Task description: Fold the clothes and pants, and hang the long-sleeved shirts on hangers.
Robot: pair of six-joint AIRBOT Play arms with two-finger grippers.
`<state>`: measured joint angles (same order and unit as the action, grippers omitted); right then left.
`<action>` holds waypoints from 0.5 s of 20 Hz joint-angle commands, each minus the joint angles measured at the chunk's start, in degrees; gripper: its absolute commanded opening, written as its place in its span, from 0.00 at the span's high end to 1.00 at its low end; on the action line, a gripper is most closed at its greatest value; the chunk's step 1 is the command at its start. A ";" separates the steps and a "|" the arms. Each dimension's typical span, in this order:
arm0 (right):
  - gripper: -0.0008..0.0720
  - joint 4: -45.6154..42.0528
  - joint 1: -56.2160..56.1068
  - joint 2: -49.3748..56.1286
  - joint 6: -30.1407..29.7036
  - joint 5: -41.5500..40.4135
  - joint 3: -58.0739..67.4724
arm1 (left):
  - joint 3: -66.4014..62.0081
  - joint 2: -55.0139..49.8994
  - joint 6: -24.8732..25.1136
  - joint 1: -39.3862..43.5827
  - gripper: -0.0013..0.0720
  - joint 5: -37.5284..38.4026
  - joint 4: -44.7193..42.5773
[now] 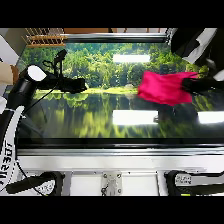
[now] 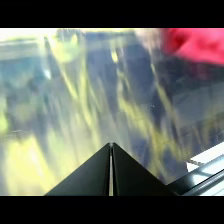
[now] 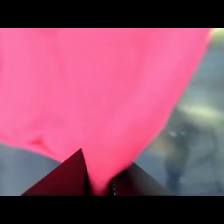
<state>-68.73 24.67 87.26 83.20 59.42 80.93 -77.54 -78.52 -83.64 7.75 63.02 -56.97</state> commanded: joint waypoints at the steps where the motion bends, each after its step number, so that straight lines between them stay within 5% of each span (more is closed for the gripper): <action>1: 0.97 -3.98 16.68 -4.42 7.37 1.81 -2.62 | 0.00 0.02 -1.31 0.02 0.96 0.00 0.13; 10: 0.97 -10.64 26.29 -20.59 15.87 0.55 -31.63 | 0.00 0.00 -1.29 0.00 0.96 -0.07 0.07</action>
<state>-76.82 49.54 71.81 96.90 60.95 58.13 -77.54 -78.52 -84.97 7.75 63.00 -56.82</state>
